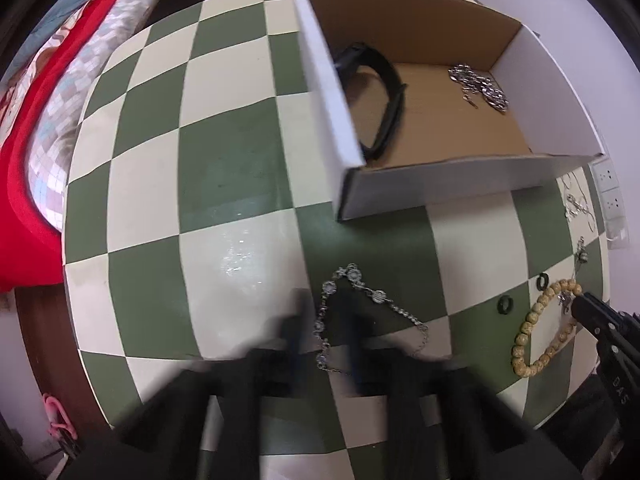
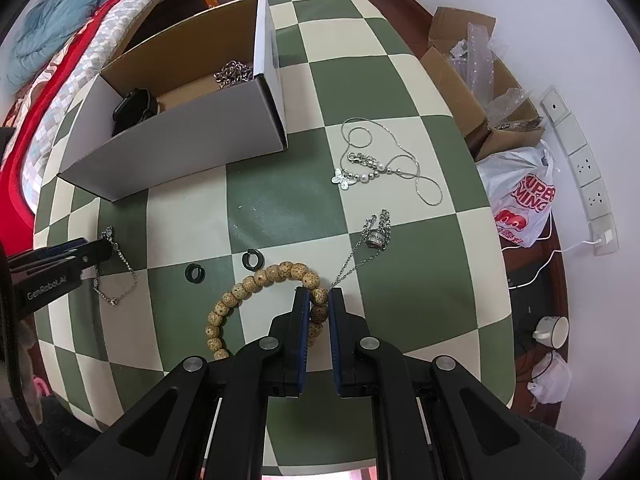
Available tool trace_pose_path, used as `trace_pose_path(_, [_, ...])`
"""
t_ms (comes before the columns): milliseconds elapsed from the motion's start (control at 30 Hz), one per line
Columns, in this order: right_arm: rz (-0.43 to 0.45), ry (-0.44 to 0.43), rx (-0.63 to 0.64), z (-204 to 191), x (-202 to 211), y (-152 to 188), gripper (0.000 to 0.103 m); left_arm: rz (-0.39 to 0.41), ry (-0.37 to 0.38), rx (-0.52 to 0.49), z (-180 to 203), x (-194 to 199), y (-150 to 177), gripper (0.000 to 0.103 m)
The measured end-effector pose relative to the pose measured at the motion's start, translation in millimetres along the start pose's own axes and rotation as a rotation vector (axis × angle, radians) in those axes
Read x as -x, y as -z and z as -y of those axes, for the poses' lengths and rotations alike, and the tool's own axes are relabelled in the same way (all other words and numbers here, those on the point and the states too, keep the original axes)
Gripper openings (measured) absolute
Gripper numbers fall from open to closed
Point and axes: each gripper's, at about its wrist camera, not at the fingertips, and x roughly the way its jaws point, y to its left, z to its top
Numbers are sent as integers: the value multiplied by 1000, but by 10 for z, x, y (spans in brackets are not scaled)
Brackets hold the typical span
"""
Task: Organize jewelry
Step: 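Lift both bracelets into the white box and release them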
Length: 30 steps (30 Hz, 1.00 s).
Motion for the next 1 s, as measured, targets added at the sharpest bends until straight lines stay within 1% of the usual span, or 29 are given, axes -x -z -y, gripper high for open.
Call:
trace_pose_path(67, [1, -2, -3, -6, 5, -2, 10, 0, 5, 10, -12, 8, 12, 1])
trace_pose_path(133, [3, -9, -4, 1, 24, -3, 10, 4, 29, 36, -52, 49, 37, 0])
trace_pose_path(233, [20, -21, -5, 12, 116, 14, 10, 30, 46, 53, -67, 163, 40, 0])
trace_pose_path(300, [32, -32, -9, 23, 196, 27, 10, 52, 76, 70, -147, 302, 91, 0])
trace_pose_path(400, [51, -44, -10, 32, 314, 29, 10, 90, 105, 89, -169, 510, 157, 0])
trace_pose_path(600, [93, -77, 5, 10, 620, 19, 10, 177, 126, 92, -177, 969, 251, 0])
trace_pose_path(667, [103, -90, 8, -7, 703, -9, 9, 205, 124, 90, -144, 1111, 218, 0])
trace_pose_path(767, [126, -105, 13, -38, 862, -85, 9, 244, 141, 93, -126, 1314, 162, 0])
trace_pose_path(933, [176, -131, 25, -78, 1191, -328, 9, 309, 184, 103, -126, 1678, -17, 0])
trace_pose_path(1000, [198, -135, 39, -113, 1321, -451, 9, 324, 198, 100, -98, 1767, -108, 0])
